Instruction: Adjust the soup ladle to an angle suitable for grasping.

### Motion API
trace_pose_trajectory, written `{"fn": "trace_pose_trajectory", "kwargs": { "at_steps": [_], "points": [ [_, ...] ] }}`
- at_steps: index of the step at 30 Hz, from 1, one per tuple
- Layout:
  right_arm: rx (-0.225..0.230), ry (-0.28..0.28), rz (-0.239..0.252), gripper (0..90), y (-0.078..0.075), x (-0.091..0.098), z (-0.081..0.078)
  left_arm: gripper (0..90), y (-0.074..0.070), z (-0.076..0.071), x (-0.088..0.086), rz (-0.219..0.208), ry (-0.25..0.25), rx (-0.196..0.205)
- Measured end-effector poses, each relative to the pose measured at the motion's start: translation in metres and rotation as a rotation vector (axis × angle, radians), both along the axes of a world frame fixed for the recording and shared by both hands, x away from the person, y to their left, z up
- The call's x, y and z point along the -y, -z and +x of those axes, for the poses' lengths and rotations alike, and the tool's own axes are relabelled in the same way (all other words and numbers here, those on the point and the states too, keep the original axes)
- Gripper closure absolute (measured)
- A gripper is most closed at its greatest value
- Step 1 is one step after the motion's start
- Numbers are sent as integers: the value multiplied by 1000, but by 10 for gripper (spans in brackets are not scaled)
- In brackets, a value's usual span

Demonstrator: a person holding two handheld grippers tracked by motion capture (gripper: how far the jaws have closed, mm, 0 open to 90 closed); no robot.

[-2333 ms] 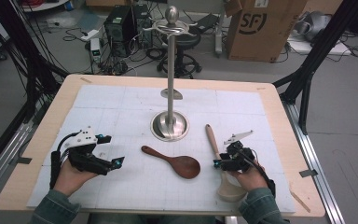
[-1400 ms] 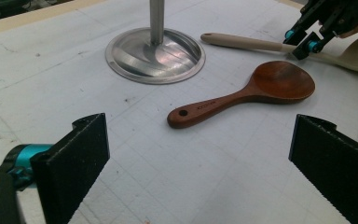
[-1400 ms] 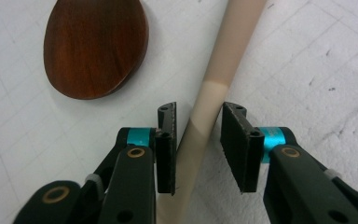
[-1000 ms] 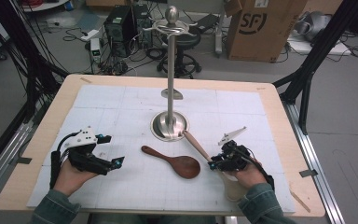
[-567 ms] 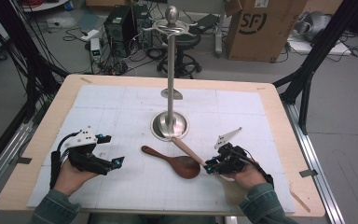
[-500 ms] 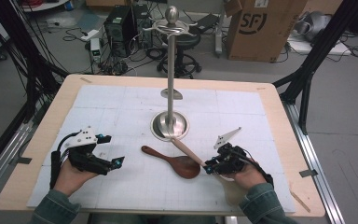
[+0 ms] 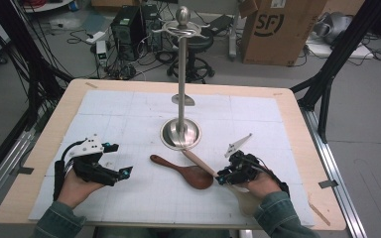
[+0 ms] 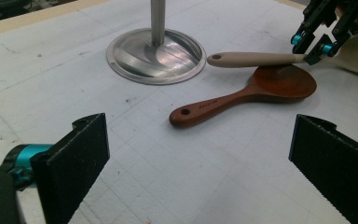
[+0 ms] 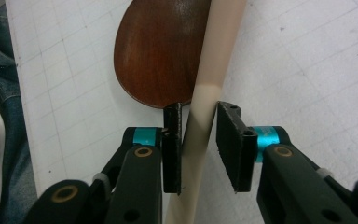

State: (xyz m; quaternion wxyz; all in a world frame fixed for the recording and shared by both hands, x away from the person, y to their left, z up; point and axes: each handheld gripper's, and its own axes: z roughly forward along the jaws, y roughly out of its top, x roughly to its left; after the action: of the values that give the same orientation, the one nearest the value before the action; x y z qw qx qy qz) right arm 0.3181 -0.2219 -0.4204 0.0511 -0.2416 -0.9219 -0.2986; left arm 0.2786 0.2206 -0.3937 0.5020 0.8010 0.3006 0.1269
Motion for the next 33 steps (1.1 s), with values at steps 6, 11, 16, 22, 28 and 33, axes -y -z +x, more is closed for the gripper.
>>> {"fn": "trace_pose_trajectory", "kwargs": {
  "at_steps": [6, 11, 16, 22, 28, 33],
  "points": [
    [-20, -5, 10, 647, 4, 0, 6, 56, 0, 0, 0, 0, -1, -1],
    [-35, -43, 11, 665, 10, -4, 11, 56, 0, 0, 0, 0, -2, -1],
    [-67, -37, 33, 709, 10, -4, 11, 56, 0, 0, 0, -5, -3, -2],
    [-65, -16, 60, 727, 5, 0, 8, 56, 0, 0, 0, -1, -4, -1],
    [-31, 14, 147, 762, -10, 8, 5, 56, 0, 0, 0, -1, -4, -1],
    [20, 28, 200, 785, -24, 11, 4, 56, 0, 0, 0, -1, -5, -1]
  ]
}}
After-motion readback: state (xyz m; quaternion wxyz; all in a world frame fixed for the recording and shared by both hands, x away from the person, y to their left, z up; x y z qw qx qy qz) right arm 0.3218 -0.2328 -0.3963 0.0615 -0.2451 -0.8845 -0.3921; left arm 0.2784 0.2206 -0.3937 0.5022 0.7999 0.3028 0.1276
